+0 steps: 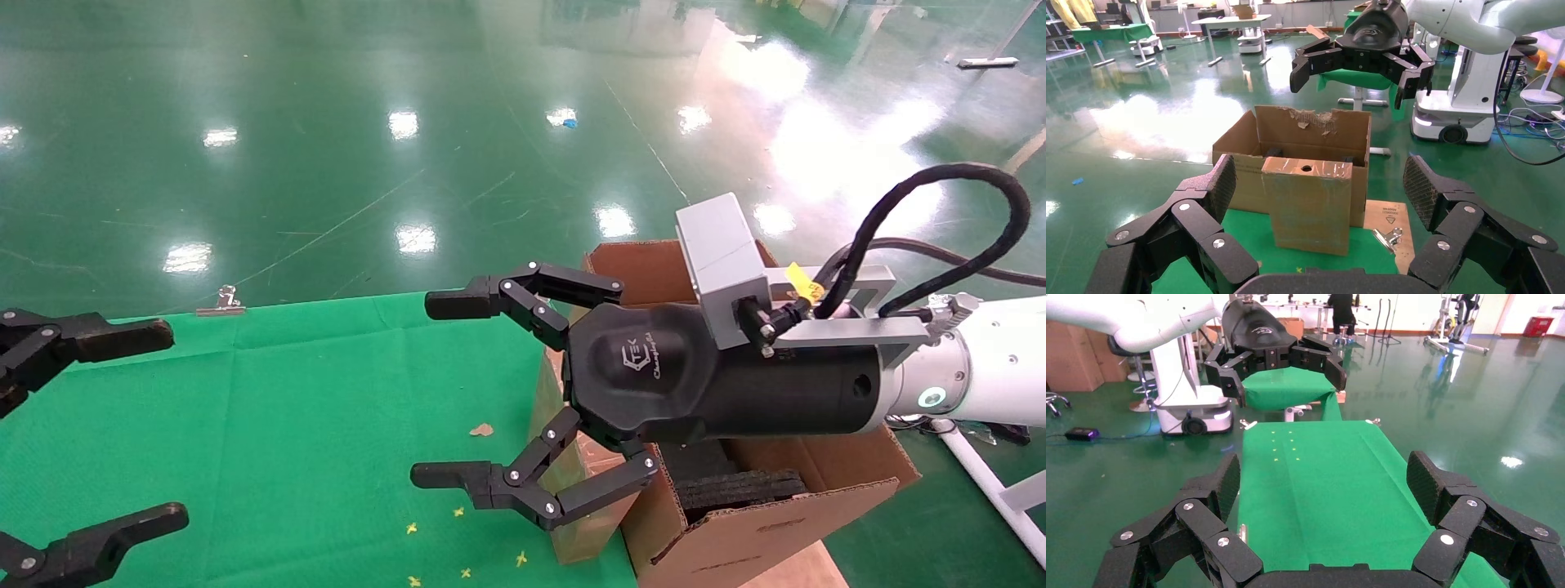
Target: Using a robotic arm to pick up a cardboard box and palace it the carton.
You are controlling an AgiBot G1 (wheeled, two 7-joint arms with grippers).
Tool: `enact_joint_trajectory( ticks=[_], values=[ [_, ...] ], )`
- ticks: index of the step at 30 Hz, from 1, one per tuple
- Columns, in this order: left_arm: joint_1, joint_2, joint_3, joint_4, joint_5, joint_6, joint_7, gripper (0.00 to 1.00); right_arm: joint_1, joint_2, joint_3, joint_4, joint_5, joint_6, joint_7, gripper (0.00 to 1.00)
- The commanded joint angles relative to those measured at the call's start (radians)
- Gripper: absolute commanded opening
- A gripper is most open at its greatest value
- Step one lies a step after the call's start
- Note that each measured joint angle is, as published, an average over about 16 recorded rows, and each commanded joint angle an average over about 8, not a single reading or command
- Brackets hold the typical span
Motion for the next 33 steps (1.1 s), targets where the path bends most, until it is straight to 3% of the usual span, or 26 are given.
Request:
enact_joint_trajectory(
  ticks=[1,15,19,25,33],
  values=[
    [0.000,0.000,0.000,0.000,0.000,0.000,0.000,1.00,0.000,0.000,0.000,0.000,0.000,0.000,0.000,1.00],
    [0.000,0.000,0.000,0.000,0.000,0.000,0.000,1.00,0.000,0.001,-0.002,0.000,-0.002,-0.001,0.001,1.00],
    [0.000,0.000,0.000,0.000,0.000,0.000,0.000,1.00,0.014,0.008,-0.021,0.020,-0.049,0.005,0.018,1.00],
    [-0.001,0.000,0.001,0.001,0.000,0.000,0.001,1.00,0.108,-0.020,-0.123,0.066,-0.273,0.010,0.073,1.00],
    [-0.001,0.000,0.001,0.001,-0.001,0.000,0.001,1.00,0.322,-0.177,-0.358,0.072,-0.701,-0.042,0.210,1.00]
  ],
)
